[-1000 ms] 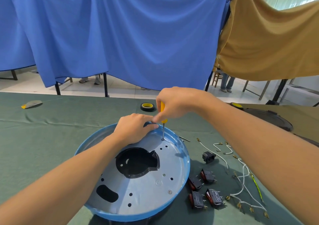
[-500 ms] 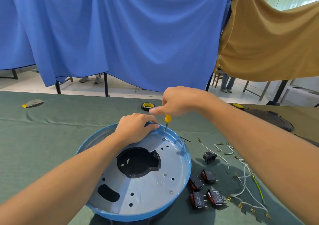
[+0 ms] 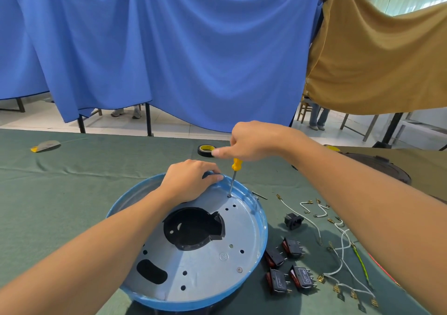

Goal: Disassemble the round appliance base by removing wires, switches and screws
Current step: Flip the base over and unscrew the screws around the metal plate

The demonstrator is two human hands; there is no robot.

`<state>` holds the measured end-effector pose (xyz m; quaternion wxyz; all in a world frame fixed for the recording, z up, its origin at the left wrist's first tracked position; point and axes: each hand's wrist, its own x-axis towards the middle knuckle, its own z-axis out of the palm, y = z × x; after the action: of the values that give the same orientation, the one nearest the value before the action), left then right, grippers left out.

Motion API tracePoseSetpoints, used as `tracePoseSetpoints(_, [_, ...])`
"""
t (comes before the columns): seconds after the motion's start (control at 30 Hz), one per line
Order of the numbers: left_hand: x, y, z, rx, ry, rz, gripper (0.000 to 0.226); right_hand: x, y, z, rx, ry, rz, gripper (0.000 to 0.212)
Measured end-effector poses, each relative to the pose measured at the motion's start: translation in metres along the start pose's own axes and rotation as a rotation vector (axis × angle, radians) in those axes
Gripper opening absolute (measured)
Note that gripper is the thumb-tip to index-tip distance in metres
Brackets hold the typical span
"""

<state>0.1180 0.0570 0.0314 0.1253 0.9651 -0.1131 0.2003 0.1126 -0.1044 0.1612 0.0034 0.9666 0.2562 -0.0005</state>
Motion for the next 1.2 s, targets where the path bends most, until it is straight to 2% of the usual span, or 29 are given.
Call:
tracePoseSetpoints(0.07, [0.0,0.001,0.0,-0.002,0.006,0.001,0.025,0.002,0.0,0.005,0.024,0.064,0.038,0.052])
tracePoseSetpoints(0.17, [0.0,0.001,0.0,-0.006,0.008,0.006,0.025,0.0,-0.002,0.007,0.054,0.071,0.034,0.027])
tracePoseSetpoints(0.2, [0.0,0.001,0.0,-0.007,0.008,0.008,0.025,-0.001,-0.003,0.006,0.064,0.064,0.029,0.025])
tracePoseSetpoints(0.37, [0.0,-0.001,0.0,-0.006,0.012,0.013,0.025,0.0,0.001,0.0,0.086,-0.057,0.018,0.034])
tracePoseSetpoints(0.5, [0.0,-0.001,0.0,-0.001,0.013,0.005,0.025,0.003,0.002,0.007,0.05,0.063,0.061,0.051])
tracePoseSetpoints(0.63, [0.0,-0.001,0.0,0.003,0.001,0.013,0.026,0.001,0.0,0.011,0.127,0.087,0.047,0.024])
tracePoseSetpoints(0.83, [0.0,0.0,-0.001,0.01,-0.007,0.004,0.027,0.0,0.001,0.002,0.188,-0.052,-0.002,0.034])
tracePoseSetpoints(0.93, [-0.001,0.002,-0.002,0.002,-0.007,-0.001,0.026,0.001,-0.001,0.004,0.162,0.008,0.041,0.05])
tracePoseSetpoints(1.0, [-0.001,0.002,-0.003,-0.002,-0.007,-0.001,0.026,0.001,-0.002,0.007,0.142,0.059,0.053,0.045])
tracePoseSetpoints(1.07, [-0.001,0.002,-0.003,0.0,-0.004,0.002,0.026,0.0,-0.004,0.007,0.134,0.051,0.05,0.029])
tracePoseSetpoints(1.2, [-0.001,0.002,-0.003,-0.002,-0.013,0.009,0.027,-0.001,-0.001,0.002,0.132,-0.003,0.036,0.029])
